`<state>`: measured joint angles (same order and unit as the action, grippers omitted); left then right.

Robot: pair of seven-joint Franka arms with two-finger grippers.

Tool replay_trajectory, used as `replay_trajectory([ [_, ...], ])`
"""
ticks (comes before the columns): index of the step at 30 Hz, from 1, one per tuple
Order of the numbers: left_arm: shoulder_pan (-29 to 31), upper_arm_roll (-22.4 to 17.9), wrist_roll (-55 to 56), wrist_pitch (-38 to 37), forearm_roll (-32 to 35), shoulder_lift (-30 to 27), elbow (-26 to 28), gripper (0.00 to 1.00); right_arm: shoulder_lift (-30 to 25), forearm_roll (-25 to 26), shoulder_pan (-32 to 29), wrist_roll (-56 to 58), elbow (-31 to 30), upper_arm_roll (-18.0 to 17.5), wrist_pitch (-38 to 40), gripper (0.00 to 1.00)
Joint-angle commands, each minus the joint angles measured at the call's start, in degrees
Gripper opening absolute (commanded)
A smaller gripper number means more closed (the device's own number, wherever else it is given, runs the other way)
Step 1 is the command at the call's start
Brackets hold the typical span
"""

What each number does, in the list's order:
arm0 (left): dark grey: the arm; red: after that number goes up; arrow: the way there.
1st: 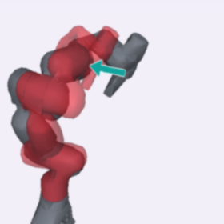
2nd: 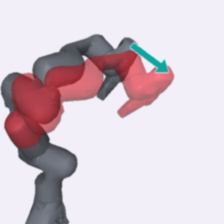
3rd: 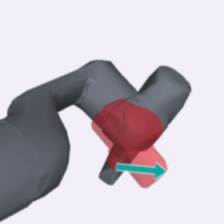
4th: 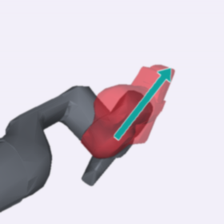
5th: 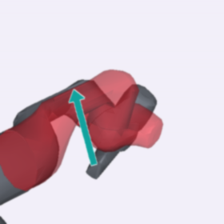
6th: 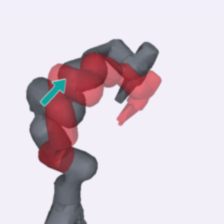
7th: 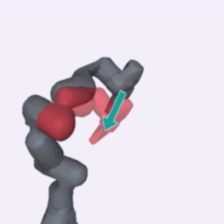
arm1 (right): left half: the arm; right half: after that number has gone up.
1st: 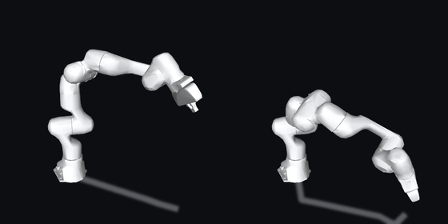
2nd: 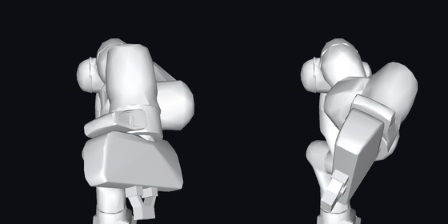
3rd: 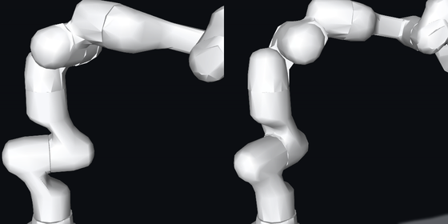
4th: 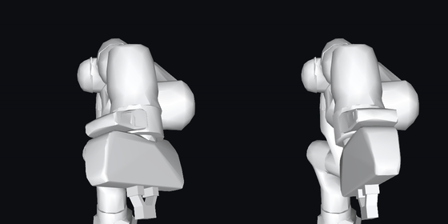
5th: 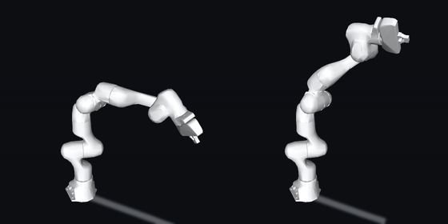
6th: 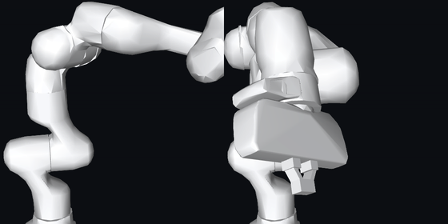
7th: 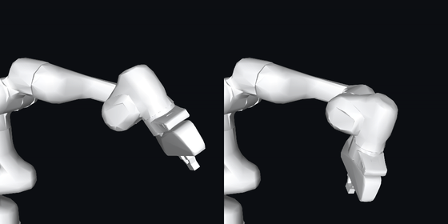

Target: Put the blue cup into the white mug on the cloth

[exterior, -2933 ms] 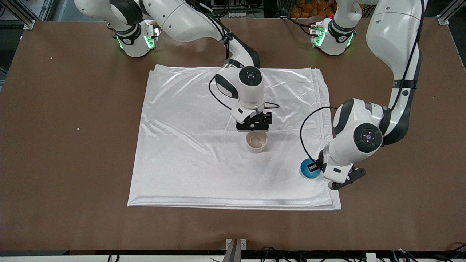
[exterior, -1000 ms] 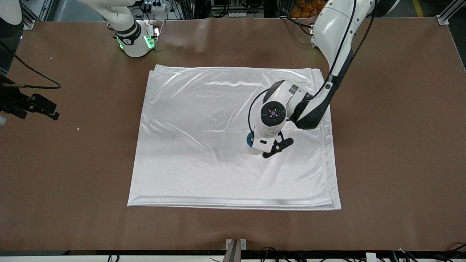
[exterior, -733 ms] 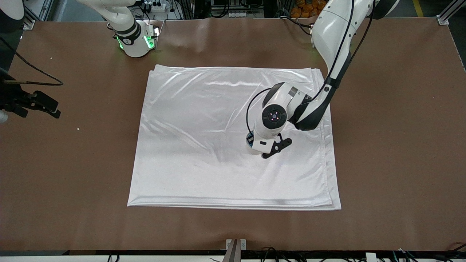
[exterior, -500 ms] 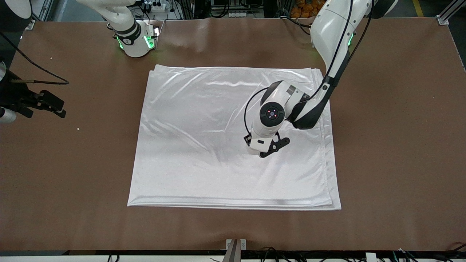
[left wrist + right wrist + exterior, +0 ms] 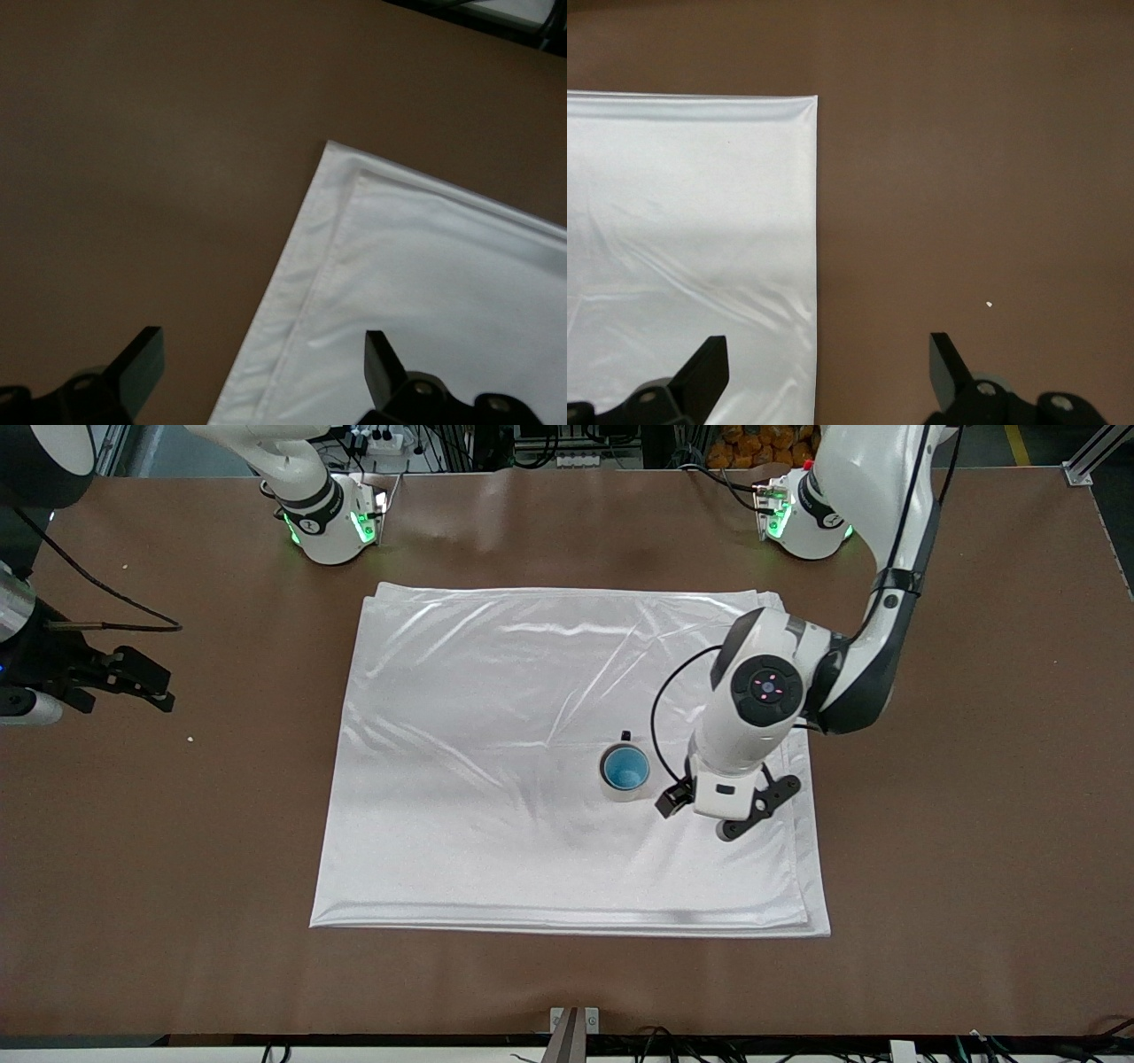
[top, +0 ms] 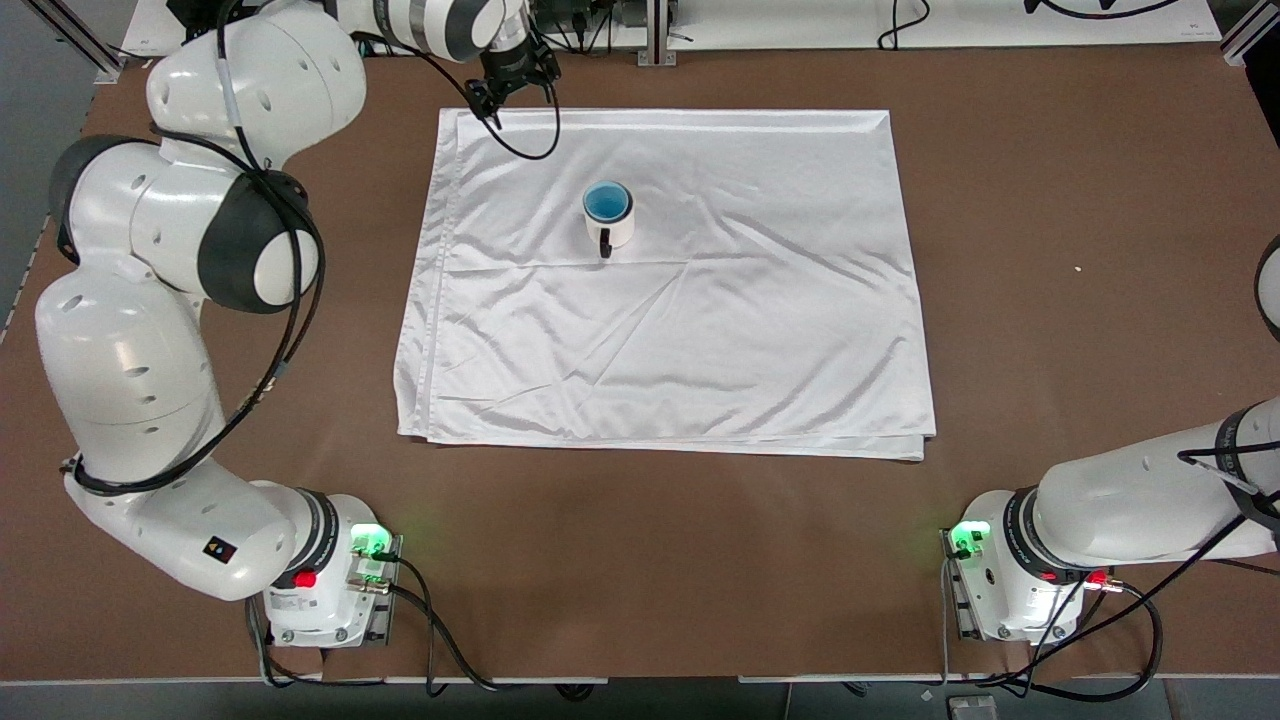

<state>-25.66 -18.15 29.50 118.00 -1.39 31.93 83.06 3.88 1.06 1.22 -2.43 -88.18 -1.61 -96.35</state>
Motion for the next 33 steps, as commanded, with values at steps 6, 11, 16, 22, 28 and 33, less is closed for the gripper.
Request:
replay_trajectory([
  [6,10.18,2.41,-17.97,-0.14,-1.24,-3.71,1.57,1.0,-1.59,0.44,0.45,0.68,-1.39,0.55,-0.15,1.0],
  [11,14.23,4.61,-24.74,-1.45,-1.33,-5.55,1.57,1.0,-1.68,0.44,0.45,0.68,-1.03,0.64,-0.15,1.0],
  [16,20.46,8.82,-32.11,-5.14,-2.39,-9.86,2.8,1.0,-1.68,0.44,0.45,0.59,-0.86,0.55,-0.15,1.0],
  [22,24.69,12.17,-36.44,-10.59,-2.39,-15.22,3.16,1.0,-1.59,0.35,0.45,0.59,-0.86,0.55,-0.15,1.0],
  [28,24.08,12.17,-36.44,-14.55,-1.6,-21.46,5.61,1.0,-1.59,0.26,0.54,0.5,-0.86,0.47,-0.15,1.0],
  [33,23.9,12.35,-36.35,-19.55,-1.51,-26.21,6.49,1.0,-1.59,0.26,0.45,0.59,-0.86,0.47,-0.15,1.0],
])
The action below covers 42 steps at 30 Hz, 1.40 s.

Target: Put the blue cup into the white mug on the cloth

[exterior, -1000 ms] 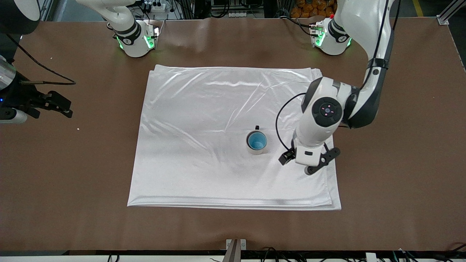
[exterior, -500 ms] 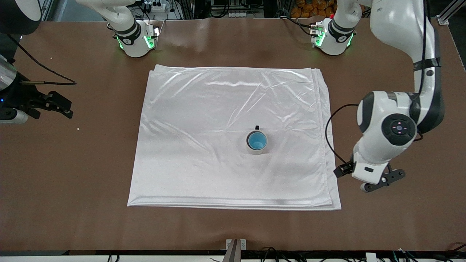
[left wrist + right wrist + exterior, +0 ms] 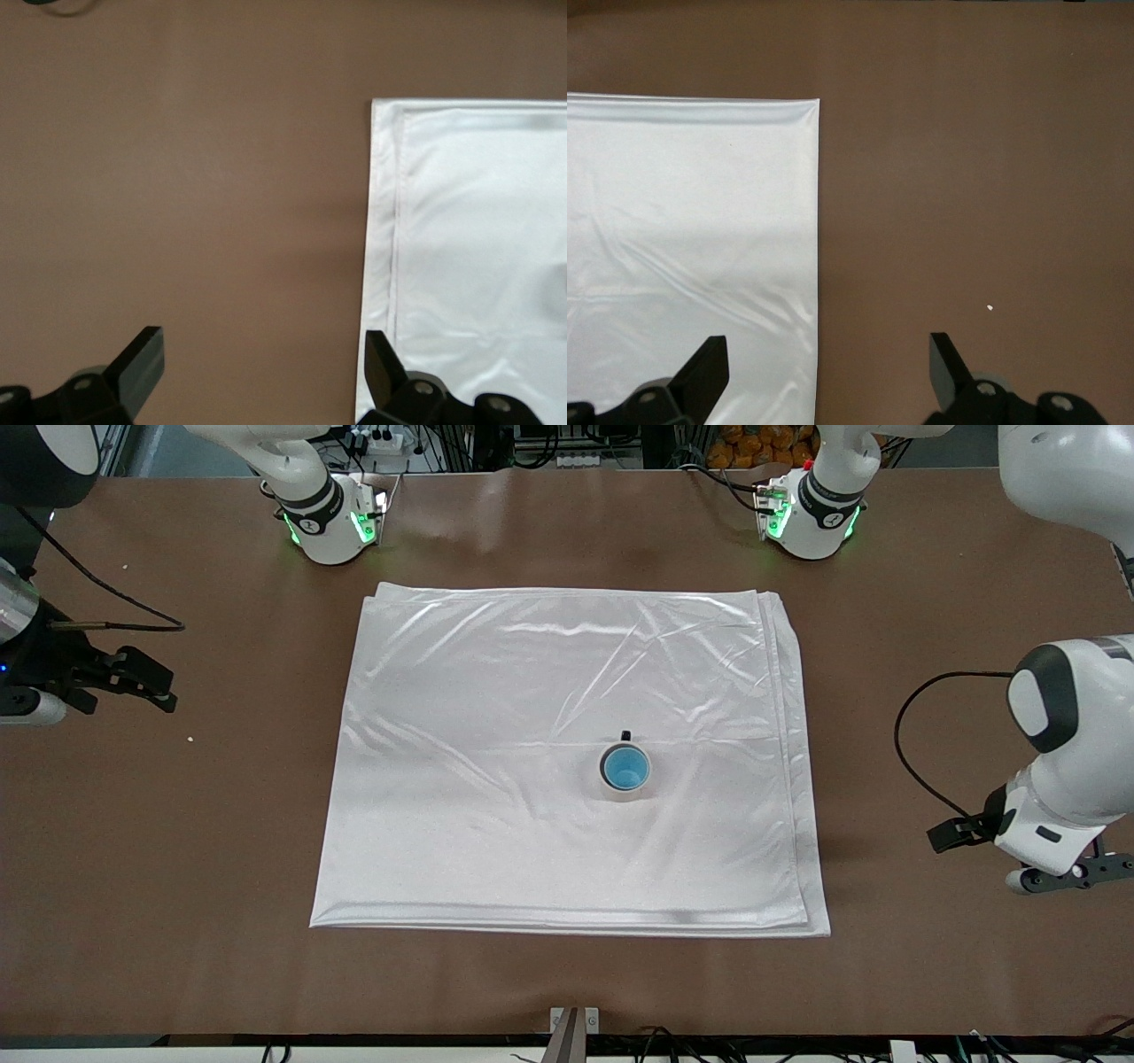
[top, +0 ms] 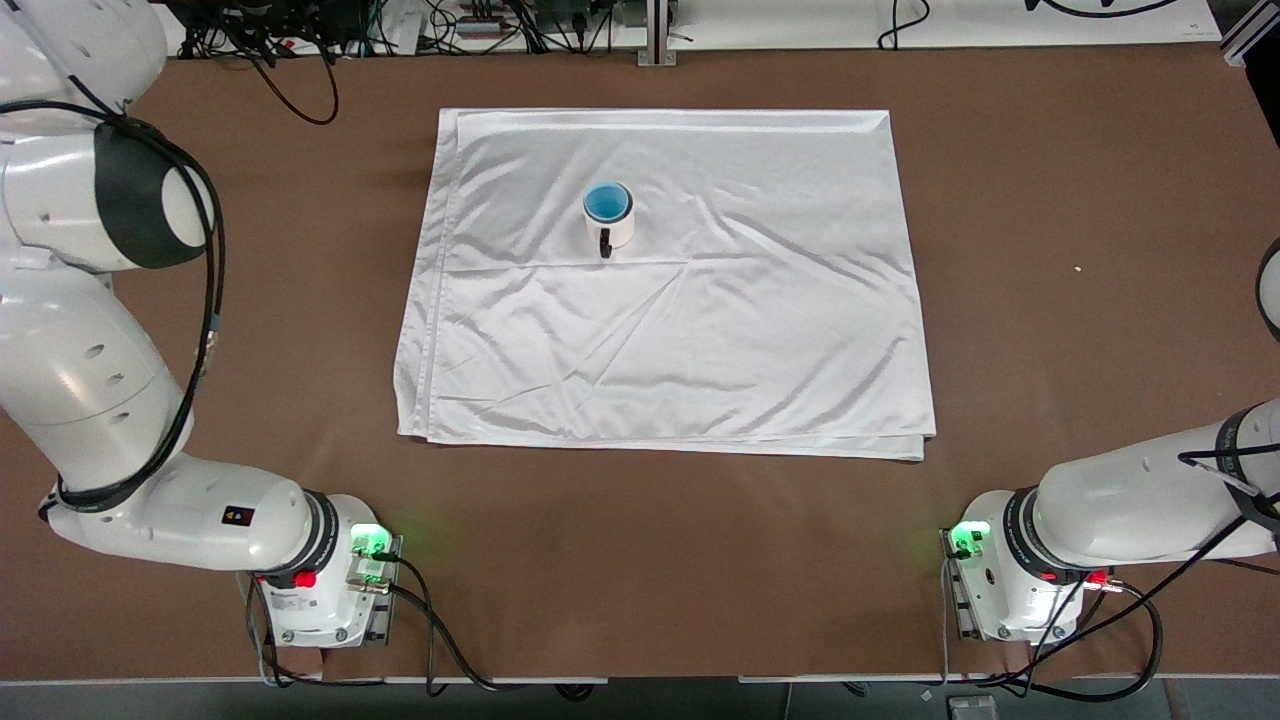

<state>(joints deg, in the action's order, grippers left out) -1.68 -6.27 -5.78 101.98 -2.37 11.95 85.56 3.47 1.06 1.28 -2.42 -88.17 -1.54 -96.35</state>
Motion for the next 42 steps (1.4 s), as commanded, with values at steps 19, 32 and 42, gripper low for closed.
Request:
replay_trajectory([
  [19,3.79,8.03,-1.08,-14.36,2.46,-11.68,3.91,1.0,-1.27,-0.27,0.21,0.39,-0.77,0.39,-0.24,1.0],
  [32,3.79,8.03,-1.6,-14.27,5.53,-11.59,3.56,1.0,-1.27,-0.27,0.3,0.39,-0.77,0.39,-0.15,1.0],
  [42,3.79,8.03,-1.43,-14.09,4.83,-11.59,3.12,1.0,-1.27,-0.27,0.39,0.31,-0.86,0.31,-0.07,1.0],
])
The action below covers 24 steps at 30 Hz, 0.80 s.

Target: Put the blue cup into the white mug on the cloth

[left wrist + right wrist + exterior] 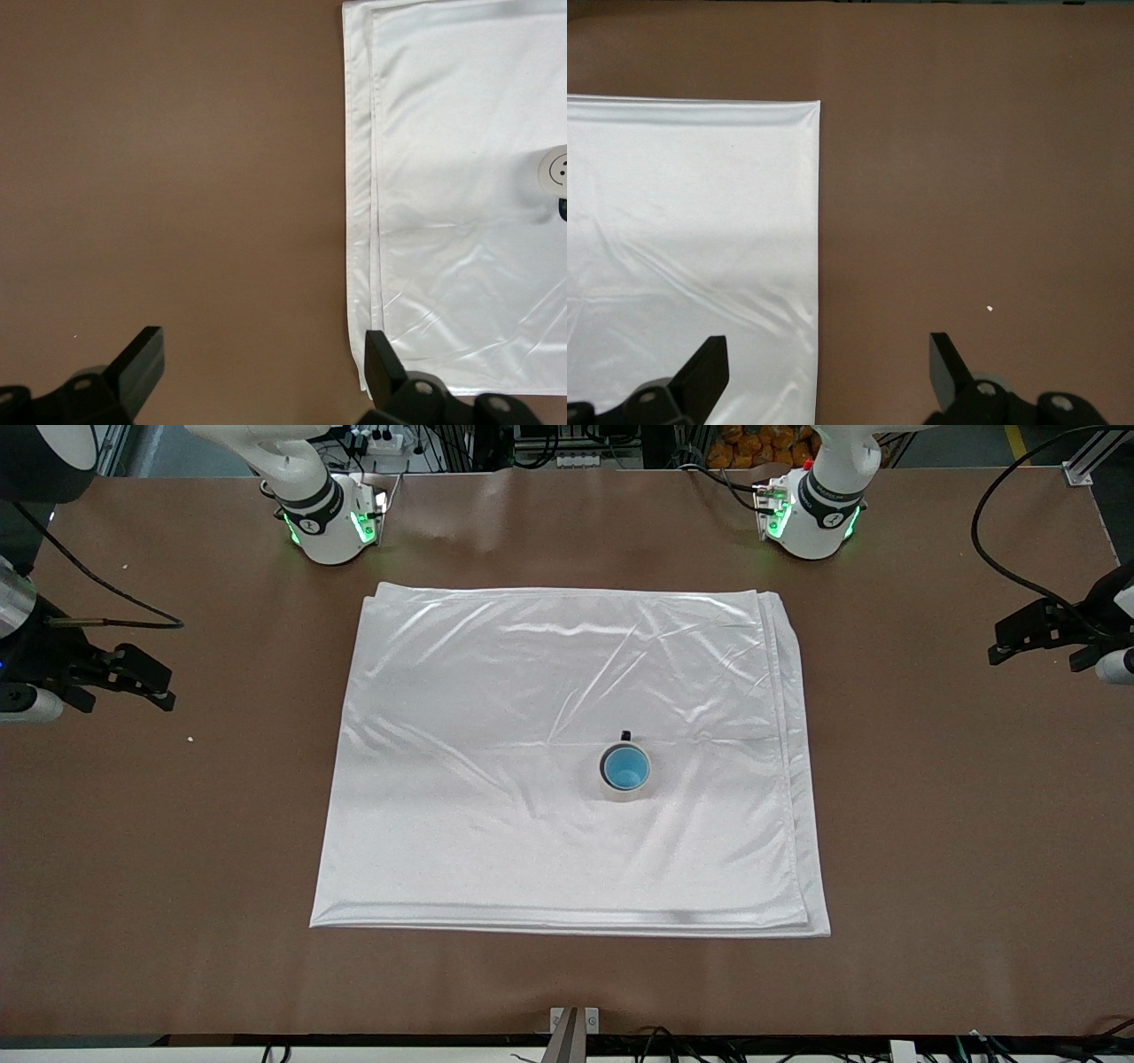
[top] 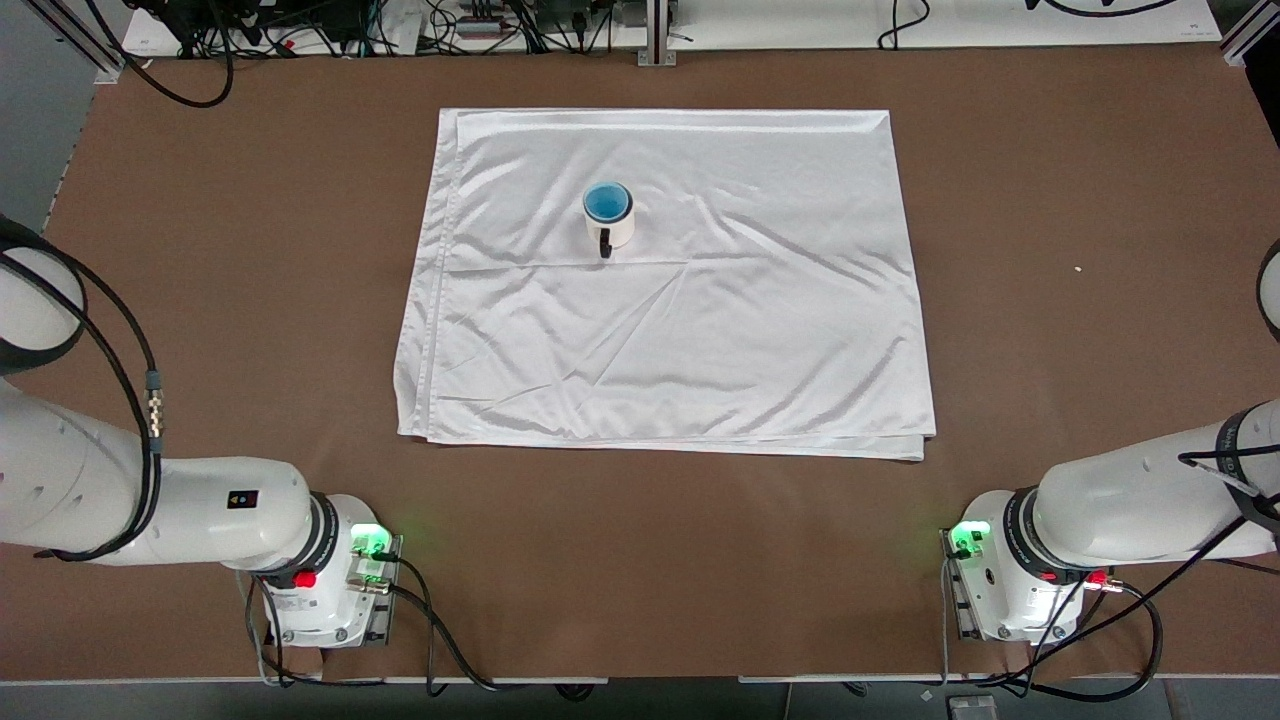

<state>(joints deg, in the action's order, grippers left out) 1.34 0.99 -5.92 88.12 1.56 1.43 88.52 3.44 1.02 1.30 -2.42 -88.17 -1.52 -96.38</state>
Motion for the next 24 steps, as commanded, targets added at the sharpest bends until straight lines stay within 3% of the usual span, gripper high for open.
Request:
replay_trajectory([
  [1,0.77,0.77,-1.29,-0.15,0.81,-1.08,0.16,1.0,-1.24,-0.23,0.37,0.31,-0.86,0.37,-0.03,1.0],
  [24,0.06,0.86,-0.5,0.65,-0.77,-0.99,0.16,1.0,-1.24,-0.23,0.28,0.66,-0.77,0.37,0.32,1.0],
])
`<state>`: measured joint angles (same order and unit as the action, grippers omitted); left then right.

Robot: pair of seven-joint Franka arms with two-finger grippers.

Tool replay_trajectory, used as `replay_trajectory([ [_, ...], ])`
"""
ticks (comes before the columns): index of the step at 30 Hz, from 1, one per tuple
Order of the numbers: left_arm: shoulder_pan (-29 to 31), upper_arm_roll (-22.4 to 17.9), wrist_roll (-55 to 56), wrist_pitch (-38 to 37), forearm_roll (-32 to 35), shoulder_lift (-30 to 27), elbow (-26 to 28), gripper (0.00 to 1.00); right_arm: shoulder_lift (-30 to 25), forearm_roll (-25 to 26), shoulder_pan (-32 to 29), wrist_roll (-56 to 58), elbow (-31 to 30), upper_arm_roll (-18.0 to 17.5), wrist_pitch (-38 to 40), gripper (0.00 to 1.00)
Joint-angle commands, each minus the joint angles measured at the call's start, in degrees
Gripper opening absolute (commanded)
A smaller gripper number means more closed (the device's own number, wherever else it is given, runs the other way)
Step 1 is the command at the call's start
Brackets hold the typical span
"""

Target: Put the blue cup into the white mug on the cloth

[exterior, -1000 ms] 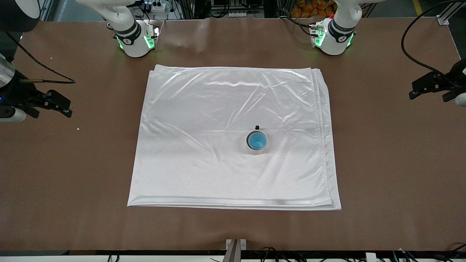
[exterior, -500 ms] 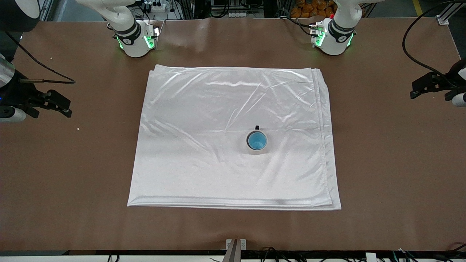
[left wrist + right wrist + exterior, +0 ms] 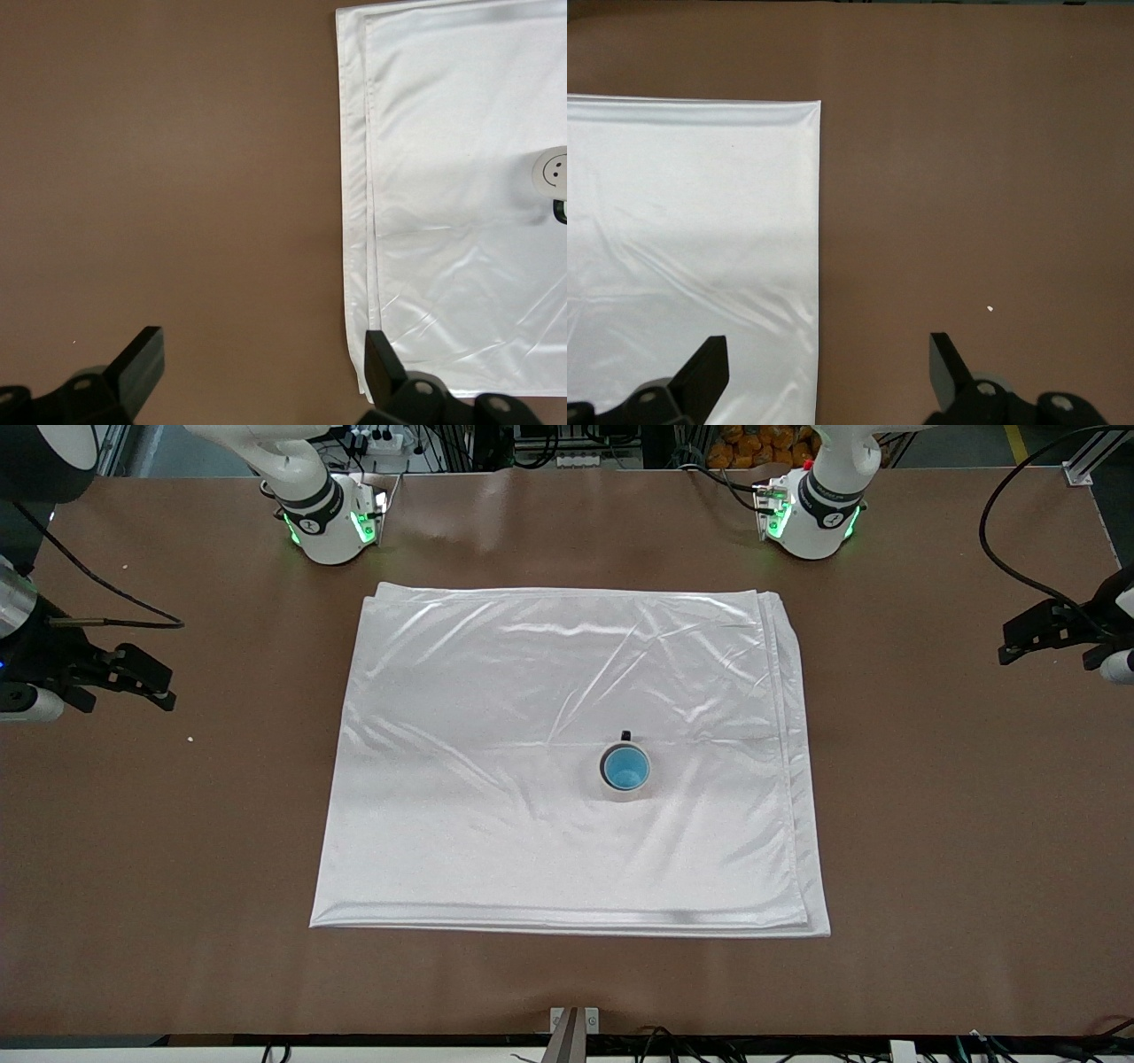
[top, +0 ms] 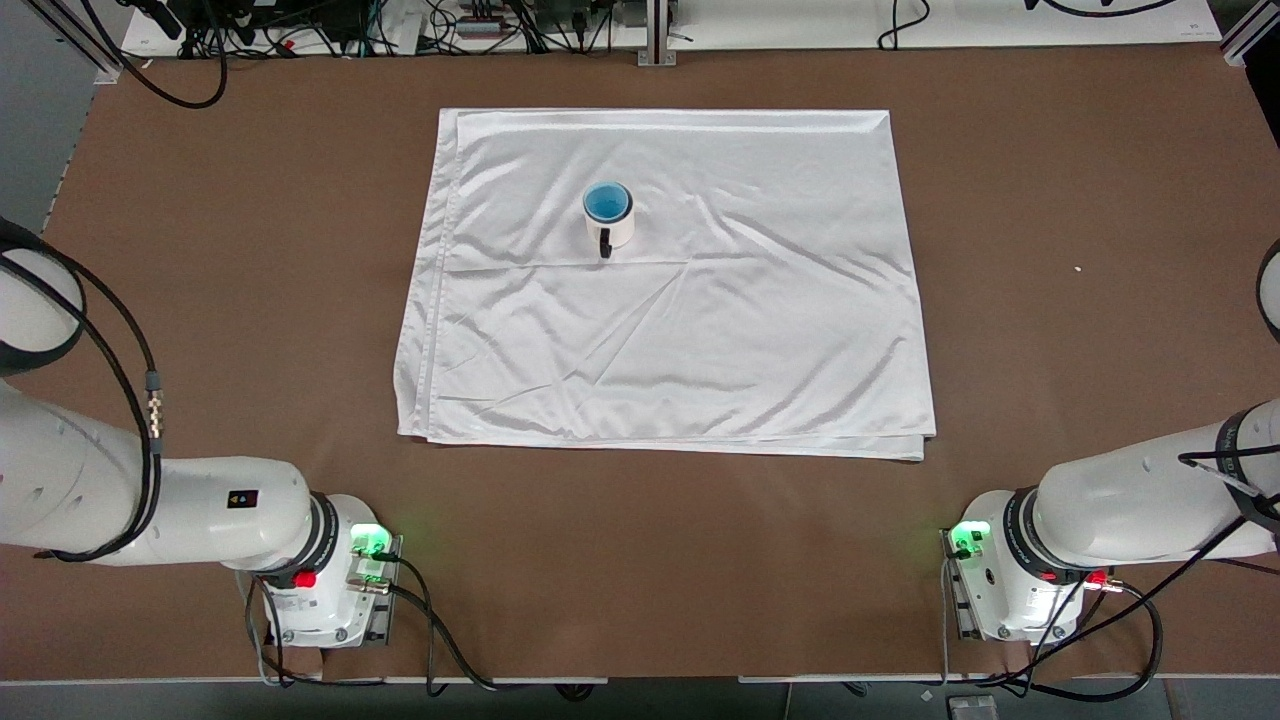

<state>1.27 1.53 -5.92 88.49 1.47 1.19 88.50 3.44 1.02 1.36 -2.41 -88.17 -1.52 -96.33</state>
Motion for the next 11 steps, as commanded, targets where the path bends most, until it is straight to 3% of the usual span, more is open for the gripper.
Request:
replay_trajectory([
  [1,0.05,0.4,-0.5,0.28,-0.68,-0.75,0.18,1.0,-1.24,-0.23,0.22,0.74,-0.77,0.37,0.26,1.0],
  [11,-0.3,0.4,-0.5,0.28,-0.6,-0.75,0.18,1.0,-1.24,-0.32,0.22,0.57,-0.77,0.29,0.26,1.0],
])
